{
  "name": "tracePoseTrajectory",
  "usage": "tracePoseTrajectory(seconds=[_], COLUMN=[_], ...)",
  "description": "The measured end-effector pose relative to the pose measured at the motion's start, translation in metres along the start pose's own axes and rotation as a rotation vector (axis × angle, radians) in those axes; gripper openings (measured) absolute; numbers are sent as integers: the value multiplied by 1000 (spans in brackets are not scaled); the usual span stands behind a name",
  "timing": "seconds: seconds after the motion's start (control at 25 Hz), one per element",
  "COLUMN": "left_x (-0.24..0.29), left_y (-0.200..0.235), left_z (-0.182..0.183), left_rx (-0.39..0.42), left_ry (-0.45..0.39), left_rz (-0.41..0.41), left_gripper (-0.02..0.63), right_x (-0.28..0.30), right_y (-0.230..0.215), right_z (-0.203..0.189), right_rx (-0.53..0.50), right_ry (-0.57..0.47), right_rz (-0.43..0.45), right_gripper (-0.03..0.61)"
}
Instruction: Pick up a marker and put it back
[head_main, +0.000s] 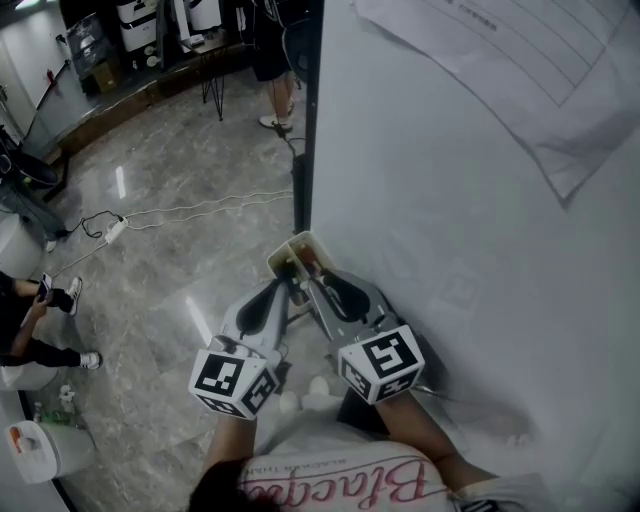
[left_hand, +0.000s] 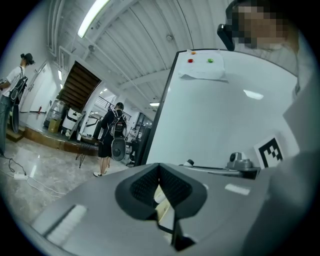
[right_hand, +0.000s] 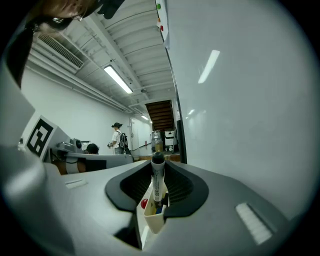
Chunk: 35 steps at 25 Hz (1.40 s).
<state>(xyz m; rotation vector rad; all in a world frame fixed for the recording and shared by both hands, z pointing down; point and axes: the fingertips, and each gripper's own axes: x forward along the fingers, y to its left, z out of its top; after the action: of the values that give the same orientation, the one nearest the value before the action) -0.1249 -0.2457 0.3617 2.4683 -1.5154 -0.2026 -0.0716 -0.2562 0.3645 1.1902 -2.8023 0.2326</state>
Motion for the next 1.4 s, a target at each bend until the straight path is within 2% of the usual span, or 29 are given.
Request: tracePoseTrajectory(seconds=[0.28,0.68,0.84,1.12,1.4], left_x=[-3,-9,-11,-14,-9], left_y=[-10,-13,-15,-8,4], left_z=[26,43,45,46,31], left_rx=[45,116,86,81,60], left_ry=[-60,-100,-118,-106,-72], left_rz=[-35,-35,-57,-41,-32], left_gripper=[0,-2,-2,-2,-1], right_x=[-18,-33,-32,-23,2], right_y=[11,15,17,17,7], right_z=[43,55,56,47,6], right_rx=[-44,-76,-83,-75,-33], right_ry=[-118,-208,-201,-164,-58], right_rz=[1,-9,-13,-10,-12], right_gripper=[78,78,78,78,78])
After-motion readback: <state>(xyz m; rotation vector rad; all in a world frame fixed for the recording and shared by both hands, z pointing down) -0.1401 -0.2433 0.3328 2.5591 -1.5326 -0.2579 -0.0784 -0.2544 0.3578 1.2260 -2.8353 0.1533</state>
